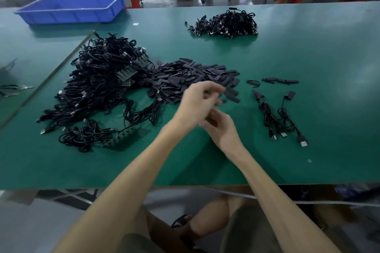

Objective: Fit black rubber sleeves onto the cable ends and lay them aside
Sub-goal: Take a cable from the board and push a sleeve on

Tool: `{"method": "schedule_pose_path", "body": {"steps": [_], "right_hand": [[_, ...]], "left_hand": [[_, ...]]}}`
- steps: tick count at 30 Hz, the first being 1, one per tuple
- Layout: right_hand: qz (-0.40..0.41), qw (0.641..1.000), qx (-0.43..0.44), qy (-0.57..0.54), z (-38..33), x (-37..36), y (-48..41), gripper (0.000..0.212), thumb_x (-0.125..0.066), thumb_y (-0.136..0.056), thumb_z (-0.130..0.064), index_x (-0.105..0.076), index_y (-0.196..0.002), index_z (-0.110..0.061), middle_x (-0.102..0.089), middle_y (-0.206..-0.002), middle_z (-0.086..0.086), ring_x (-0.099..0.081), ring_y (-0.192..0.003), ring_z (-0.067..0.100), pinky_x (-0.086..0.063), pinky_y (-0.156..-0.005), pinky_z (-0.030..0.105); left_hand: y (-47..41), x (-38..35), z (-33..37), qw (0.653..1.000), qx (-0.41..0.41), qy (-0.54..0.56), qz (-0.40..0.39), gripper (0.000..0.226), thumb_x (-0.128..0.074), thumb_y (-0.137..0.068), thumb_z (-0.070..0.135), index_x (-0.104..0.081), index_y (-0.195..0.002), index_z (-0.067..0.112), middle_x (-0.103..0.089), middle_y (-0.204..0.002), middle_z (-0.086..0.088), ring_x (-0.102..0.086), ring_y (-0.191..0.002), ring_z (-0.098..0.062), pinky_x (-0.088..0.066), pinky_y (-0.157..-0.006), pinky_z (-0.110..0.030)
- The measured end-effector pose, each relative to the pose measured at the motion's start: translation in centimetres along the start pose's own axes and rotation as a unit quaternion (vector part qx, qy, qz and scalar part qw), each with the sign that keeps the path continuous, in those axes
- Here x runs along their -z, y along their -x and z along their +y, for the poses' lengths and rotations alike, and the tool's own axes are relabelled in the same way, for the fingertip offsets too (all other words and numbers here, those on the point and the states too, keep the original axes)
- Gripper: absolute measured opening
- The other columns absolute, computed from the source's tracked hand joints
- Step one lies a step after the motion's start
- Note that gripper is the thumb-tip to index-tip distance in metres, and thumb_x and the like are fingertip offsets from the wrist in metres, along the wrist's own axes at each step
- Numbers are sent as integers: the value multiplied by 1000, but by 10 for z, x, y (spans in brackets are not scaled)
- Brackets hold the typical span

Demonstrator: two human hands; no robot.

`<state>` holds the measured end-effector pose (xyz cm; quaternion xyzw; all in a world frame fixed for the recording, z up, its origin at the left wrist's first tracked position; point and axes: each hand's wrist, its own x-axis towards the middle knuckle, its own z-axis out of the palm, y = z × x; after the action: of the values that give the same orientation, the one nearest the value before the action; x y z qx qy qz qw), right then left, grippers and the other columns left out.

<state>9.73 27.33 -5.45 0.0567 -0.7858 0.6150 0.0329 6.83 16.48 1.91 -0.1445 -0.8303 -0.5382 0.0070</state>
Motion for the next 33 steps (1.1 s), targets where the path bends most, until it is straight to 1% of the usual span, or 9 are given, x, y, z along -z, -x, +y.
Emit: {"method": "schedule_pose_path", "body": {"steps": [3,5,8,10,13,18,23,27,33], "right_hand": [[3,1000,-1,10,1,-1,0,11,-66,-97,-1,-72,-103,-8,-79,-93,-1,-73,-92,9,-57,-92,28],[10,1000,-2,18,0,-2,1,9,-67,-98,-5,-73,-102,-10,-80,-92,-3,-73,-91,8,-58,-91,30],[13,1000,-8,18,0,-2,2,9,-67,-98,-7,-73,-102,-11,-79,-91,-3,-72,-91,9,-58,-91,32],[11,1000,-9,22,-1,-2,2,9,-67,-98,-7,-73,-102,-11,-79,-91,-3,-72,-90,8,-58,-91,32],[8,1000,-7,27,0,-3,2,9,-68,-98,-7,-73,-101,-12,-79,-90,-3,-73,-90,8,-58,-91,34],[0,999,-3,34,1,-2,3,9,-68,-98,-9,-74,-100,-15,-79,-89,-4,-72,-90,11,-59,-91,39],[-34,998,19,46,1,-3,2,4,-74,-95,-18,-76,-97,-21,-79,-89,-6,-73,-89,12,-58,-87,33],[-62,997,31,32,3,-1,1,8,-80,-91,-26,-78,-99,-25,-77,-91,-11,-69,-83,6,-54,-78,24],[-44,998,23,25,11,-1,-3,11,-85,-85,-23,-74,-87,-23,-75,-79,-5,-65,-72,8,-54,-72,29]], "left_hand": [[14,49,-25,973,62,-207,76,15,-58,-98,10,-72,-102,15,-69,-103,-5,-68,-93,-23,-55,-87,-39],[26,81,-41,914,141,-370,88,18,-61,-99,24,-64,-107,8,-60,-113,-12,-60,-104,-32,-50,-90,-43],[43,119,-53,826,259,-500,16,58,-72,-89,52,-54,-115,3,-49,-126,-20,-47,-120,-40,-41,-100,-48],[50,135,-55,803,298,-514,-42,61,-77,-82,57,-55,-111,7,-51,-124,-18,-48,-119,-39,-38,-102,-49],[56,147,-60,818,321,-473,-67,45,-79,-87,42,-57,-114,13,-62,-112,-10,-58,-104,-32,-46,-96,-46],[58,141,-68,885,246,-396,11,36,-80,-88,29,-60,-111,11,-65,-102,-10,-64,-82,-27,-56,-78,-44],[53,117,-62,964,166,-207,-9,19,-86,-80,35,-68,-82,28,-72,-81,10,-67,-76,-10,-49,-64,-27],[52,85,-60,978,95,-171,-67,10,-81,-86,31,-76,-91,24,-75,-83,14,-69,-79,-1,-53,-77,-27],[49,59,-54,974,67,-208,-60,11,-72,-93,31,-72,-89,22,-72,-79,7,-68,-75,-14,-54,-68,-31]]}}
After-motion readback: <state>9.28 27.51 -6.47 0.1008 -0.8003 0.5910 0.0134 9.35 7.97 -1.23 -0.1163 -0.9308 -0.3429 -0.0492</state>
